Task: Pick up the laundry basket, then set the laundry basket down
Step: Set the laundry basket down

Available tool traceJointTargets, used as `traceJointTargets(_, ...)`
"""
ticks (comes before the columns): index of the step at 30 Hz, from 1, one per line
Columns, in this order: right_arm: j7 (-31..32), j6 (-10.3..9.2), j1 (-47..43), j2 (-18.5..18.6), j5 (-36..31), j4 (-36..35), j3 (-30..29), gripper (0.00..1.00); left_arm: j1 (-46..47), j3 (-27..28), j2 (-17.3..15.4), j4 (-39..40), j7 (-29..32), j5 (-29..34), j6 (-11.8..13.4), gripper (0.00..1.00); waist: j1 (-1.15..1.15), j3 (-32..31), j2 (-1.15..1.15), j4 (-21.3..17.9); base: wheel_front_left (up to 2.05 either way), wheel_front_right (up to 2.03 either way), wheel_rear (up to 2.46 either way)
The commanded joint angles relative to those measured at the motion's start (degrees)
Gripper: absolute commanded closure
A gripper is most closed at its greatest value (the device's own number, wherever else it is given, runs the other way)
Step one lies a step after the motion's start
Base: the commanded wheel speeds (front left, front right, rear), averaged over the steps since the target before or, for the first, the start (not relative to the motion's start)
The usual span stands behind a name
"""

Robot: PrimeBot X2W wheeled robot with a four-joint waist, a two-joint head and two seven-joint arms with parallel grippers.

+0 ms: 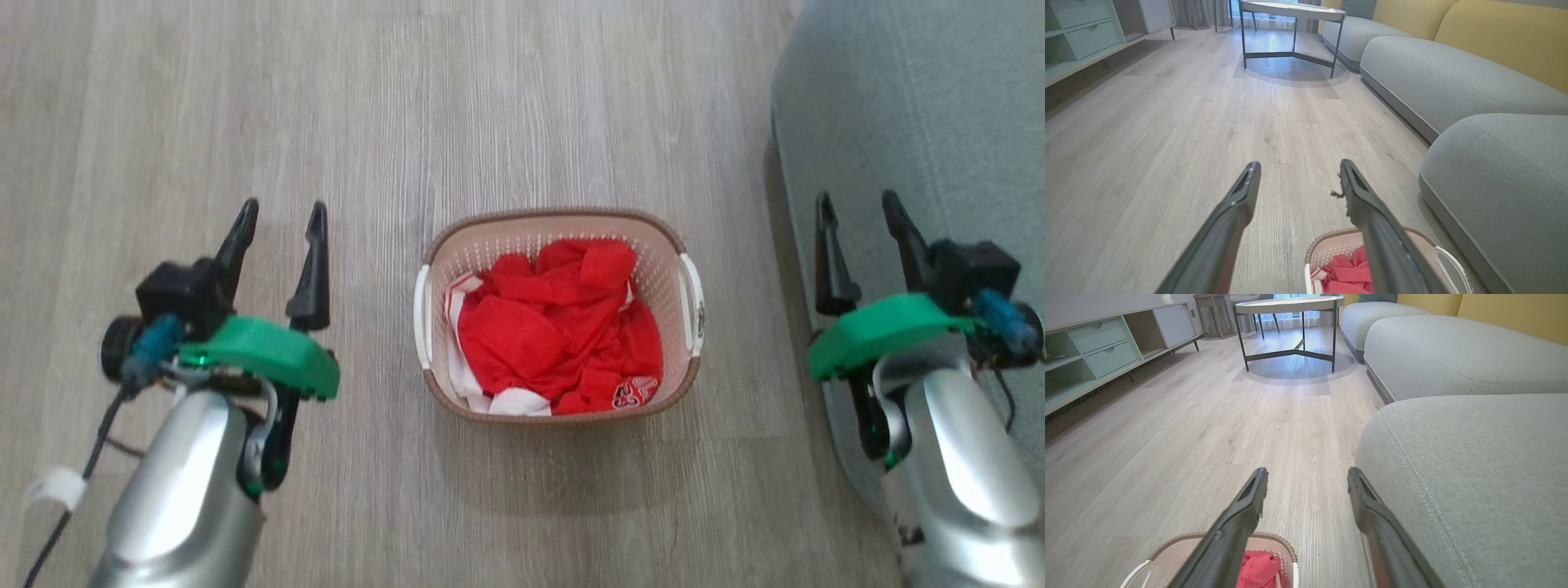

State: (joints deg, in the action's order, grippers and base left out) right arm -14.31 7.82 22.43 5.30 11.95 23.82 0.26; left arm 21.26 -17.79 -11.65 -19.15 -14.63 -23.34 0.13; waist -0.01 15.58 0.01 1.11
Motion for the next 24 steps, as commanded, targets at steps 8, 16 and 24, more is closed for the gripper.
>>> traceJointTargets(8,-0.7,-0.33,-5.2,-1.2,-1.2,-5.2,0.6,0.00,-6.7,3.4,-2.3,6.7,-0.2,1.1,2.0,0.00,0.01,-5.4,-0.01,-0.6,0.00,0.00,0.00)
traceJointTargets(16,1.9,-0.33,-10.5,-1.6,-1.7,-9.1,0.3,0.00,-13.7,3.8,-3.8,13.4,2.5,1.0,4.8,0.00,0.01,-9.2,-0.01,-0.5,0.00,0.00,0.00)
traceJointTargets(24,5.6,-0.33,-15.0,-1.9,-1.6,-15.6,-0.3,0.00,-18.2,4.1,-4.7,19.3,5.2,0.6,7.1,0.00,0.01,-12.1,-0.01,-0.2,0.00,0.00,0.00)
